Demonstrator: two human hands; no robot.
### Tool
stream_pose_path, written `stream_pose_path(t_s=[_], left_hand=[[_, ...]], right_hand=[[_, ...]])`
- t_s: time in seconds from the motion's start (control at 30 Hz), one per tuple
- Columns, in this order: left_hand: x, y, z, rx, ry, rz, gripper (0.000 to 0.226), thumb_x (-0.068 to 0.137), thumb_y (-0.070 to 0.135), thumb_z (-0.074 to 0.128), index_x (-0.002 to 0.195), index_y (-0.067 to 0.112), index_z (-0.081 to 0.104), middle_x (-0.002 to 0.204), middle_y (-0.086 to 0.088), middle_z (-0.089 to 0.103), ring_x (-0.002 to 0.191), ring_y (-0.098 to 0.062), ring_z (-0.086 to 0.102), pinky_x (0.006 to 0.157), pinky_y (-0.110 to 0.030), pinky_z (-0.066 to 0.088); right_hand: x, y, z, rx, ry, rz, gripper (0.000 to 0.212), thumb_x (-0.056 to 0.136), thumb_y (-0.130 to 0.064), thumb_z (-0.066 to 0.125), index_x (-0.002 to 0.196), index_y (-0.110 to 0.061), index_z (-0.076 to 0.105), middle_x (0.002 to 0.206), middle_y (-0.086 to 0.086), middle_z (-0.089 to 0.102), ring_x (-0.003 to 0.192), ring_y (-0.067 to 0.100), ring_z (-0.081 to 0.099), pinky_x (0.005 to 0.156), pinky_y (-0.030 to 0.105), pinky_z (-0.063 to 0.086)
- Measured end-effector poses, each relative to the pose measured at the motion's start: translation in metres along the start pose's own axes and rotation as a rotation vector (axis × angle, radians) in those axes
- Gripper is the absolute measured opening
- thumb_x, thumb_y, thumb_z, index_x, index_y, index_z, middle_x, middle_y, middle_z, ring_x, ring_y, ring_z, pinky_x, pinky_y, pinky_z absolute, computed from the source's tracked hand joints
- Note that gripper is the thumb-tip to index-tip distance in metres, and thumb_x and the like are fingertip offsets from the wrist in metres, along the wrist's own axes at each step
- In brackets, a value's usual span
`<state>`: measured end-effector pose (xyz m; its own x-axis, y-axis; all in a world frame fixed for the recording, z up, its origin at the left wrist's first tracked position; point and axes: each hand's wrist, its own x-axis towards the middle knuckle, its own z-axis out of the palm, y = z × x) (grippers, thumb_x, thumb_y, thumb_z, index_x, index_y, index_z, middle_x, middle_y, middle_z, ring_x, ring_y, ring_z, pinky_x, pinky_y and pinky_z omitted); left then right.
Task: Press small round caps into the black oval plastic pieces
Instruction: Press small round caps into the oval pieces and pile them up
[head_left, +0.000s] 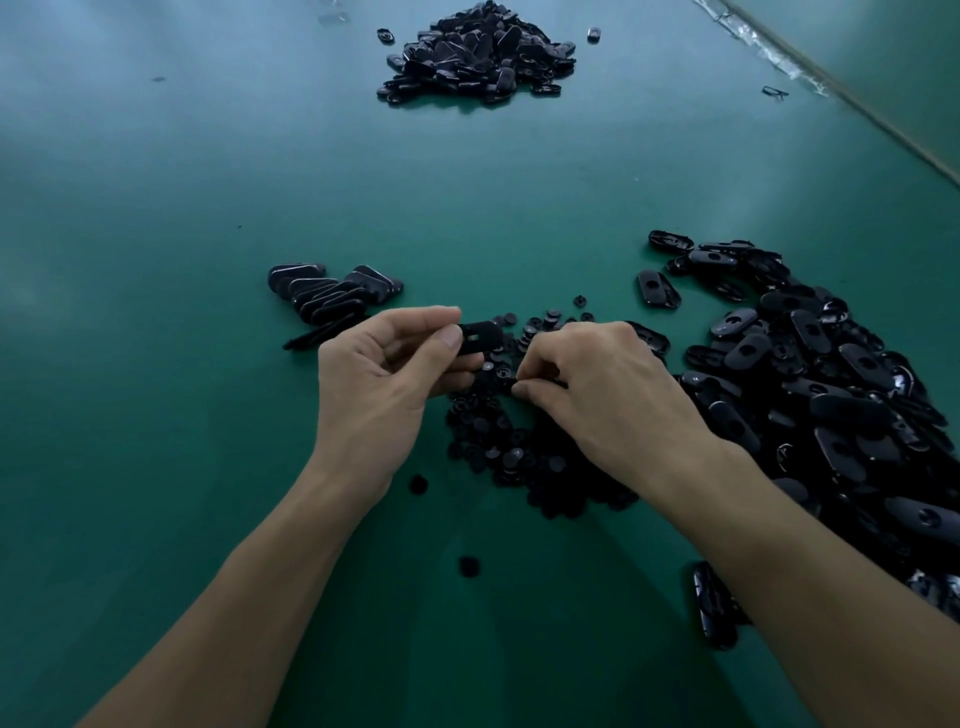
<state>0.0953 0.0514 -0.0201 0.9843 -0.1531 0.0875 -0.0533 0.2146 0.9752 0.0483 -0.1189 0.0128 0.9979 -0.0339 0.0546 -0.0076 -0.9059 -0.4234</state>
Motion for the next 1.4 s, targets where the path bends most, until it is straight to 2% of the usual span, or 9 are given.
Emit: stream_pose_path(t_s=[0.37,0.5,0.6,0.7,0.87,1.0,1.13,1.27,1.4], left_hand=[[0.000,0.000,0.001,0.014,0.021,-0.017,0.011,0.091,0.000,0.067,0.095,0.010,0.072,0.083,-0.007,0.076,0.075,-0.023,0.076,0.067,-0.022,0.058],[0.001,0.001,0.001,0.021,0.019,-0.012,0.011,0.092,0.001,0.067,0.095,0.010,0.072,0.083,-0.007,0.076,0.075,-0.023,0.076,0.067,-0.022,0.058],[0.001,0.000,0.001,0.026,0.021,-0.012,0.011,0.092,0.001,0.067,0.094,0.011,0.072,0.082,-0.006,0.076,0.075,-0.023,0.076,0.067,-0.023,0.058],[0.001,-0.001,0.001,0.037,0.025,-0.010,0.011,0.092,0.000,0.067,0.094,0.011,0.071,0.081,-0.006,0.076,0.075,-0.023,0.076,0.066,-0.022,0.058],[0.000,-0.003,0.000,0.057,0.022,-0.010,0.013,0.092,0.000,0.067,0.093,0.012,0.072,0.082,-0.007,0.077,0.075,-0.022,0.076,0.066,-0.022,0.058],[0.000,-0.004,0.000,0.066,0.008,-0.008,0.014,0.092,0.001,0.068,0.092,0.014,0.072,0.081,-0.007,0.076,0.074,-0.021,0.076,0.066,-0.022,0.058],[0.000,-0.004,-0.001,0.075,-0.004,-0.003,0.013,0.091,0.001,0.068,0.093,0.013,0.072,0.080,-0.006,0.076,0.075,-0.022,0.076,0.067,-0.023,0.059],[-0.001,-0.003,0.001,0.063,-0.018,0.015,0.011,0.091,0.000,0.068,0.094,0.010,0.071,0.081,-0.009,0.076,0.074,-0.021,0.075,0.068,-0.024,0.059],[-0.003,0.000,0.003,0.051,-0.023,0.039,0.011,0.088,0.001,0.071,0.092,0.011,0.072,0.082,-0.008,0.077,0.072,-0.020,0.074,0.069,-0.027,0.060]], right_hand=[[0.003,-0.001,-0.009,0.075,0.018,-0.048,0.012,0.101,-0.029,0.052,0.091,-0.022,0.051,0.081,-0.008,0.058,0.077,0.019,0.057,0.073,0.042,0.051],[0.004,0.001,-0.013,0.169,-0.030,-0.013,0.005,0.099,-0.023,0.056,0.097,-0.026,0.060,0.080,-0.009,0.063,0.077,0.011,0.060,0.071,0.035,0.052],[0.003,-0.002,-0.017,0.205,-0.040,-0.006,0.017,0.098,-0.021,0.061,0.111,-0.026,0.072,0.089,-0.010,0.070,0.087,0.007,0.063,0.081,0.027,0.053],[0.003,-0.006,-0.019,0.237,-0.047,-0.011,0.015,0.096,-0.021,0.064,0.102,-0.028,0.076,0.088,-0.009,0.072,0.099,0.015,0.062,0.089,0.032,0.054],[0.001,-0.008,-0.019,0.307,-0.024,-0.006,0.012,0.094,-0.017,0.066,0.090,-0.026,0.071,0.078,-0.008,0.068,0.086,0.012,0.064,0.079,0.035,0.056],[0.000,-0.012,-0.019,0.315,0.035,-0.037,0.013,0.094,-0.015,0.068,0.098,-0.023,0.077,0.075,-0.014,0.068,0.073,-0.001,0.065,0.072,0.015,0.053],[0.002,-0.015,-0.020,0.364,0.082,-0.029,0.014,0.093,-0.013,0.067,0.098,-0.023,0.075,0.075,-0.012,0.071,0.074,0.000,0.067,0.072,0.019,0.055],[0.003,-0.021,-0.019,0.348,0.115,-0.061,0.013,0.090,-0.016,0.073,0.096,-0.026,0.079,0.083,-0.012,0.067,0.079,0.000,0.063,0.073,0.009,0.047],[0.002,-0.028,-0.011,0.377,0.193,-0.033,0.015,0.089,-0.013,0.072,0.096,-0.023,0.081,0.076,-0.018,0.067,0.074,-0.006,0.063,0.071,0.004,0.045]])
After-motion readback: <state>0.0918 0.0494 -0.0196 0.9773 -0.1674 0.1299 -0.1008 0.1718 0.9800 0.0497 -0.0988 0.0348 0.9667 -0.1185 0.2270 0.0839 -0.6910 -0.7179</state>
